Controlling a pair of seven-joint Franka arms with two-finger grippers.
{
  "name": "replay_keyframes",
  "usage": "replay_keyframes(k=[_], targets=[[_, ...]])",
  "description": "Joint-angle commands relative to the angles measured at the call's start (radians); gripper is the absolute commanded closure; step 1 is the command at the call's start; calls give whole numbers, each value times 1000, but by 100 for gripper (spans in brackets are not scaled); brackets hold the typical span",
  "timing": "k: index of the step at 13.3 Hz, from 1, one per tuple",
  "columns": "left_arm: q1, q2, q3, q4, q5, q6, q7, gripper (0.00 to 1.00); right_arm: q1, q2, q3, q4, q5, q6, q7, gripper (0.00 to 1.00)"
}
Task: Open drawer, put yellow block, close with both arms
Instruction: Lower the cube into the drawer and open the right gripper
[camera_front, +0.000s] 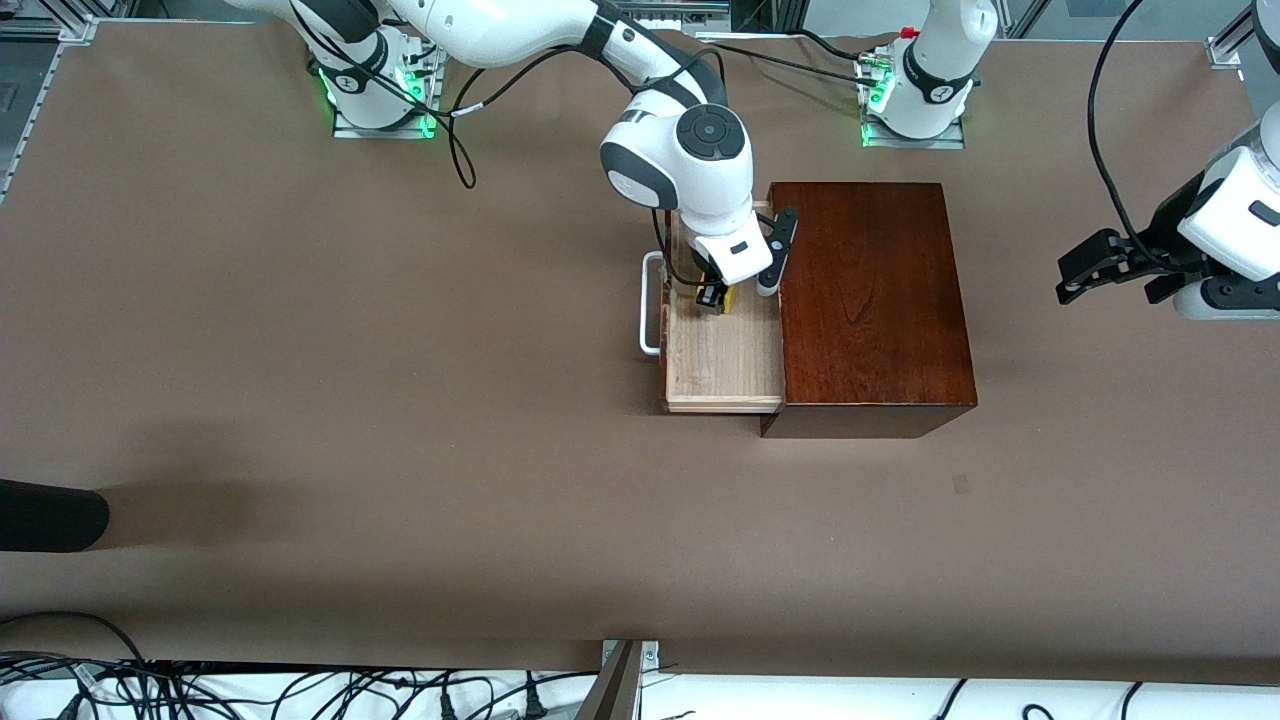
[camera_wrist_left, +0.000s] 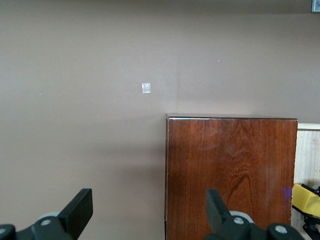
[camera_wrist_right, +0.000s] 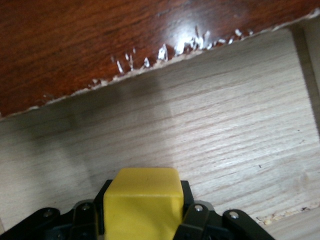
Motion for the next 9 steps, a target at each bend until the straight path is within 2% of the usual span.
replay_keyframes(k=[1,4,6,7,9], targets=[[4,17,-2,31,10,-10,14,0,4,-13,-7,-26,-7,16,16,87],[6,20,-4,31,7,-10,11,0,3,-13,-7,-26,-7,14,13,77],[6,22,-2,31,10,-10,11,0,0,-16,-7,-25,-6,10,10,58],[6,22,-2,31,8,-10,11,0,-2,-22,-7,-25,-1,2,10,2],[7,22,-2,31,7,-10,11,0,-7,-37,-5,-17,-1,-39,7,0]])
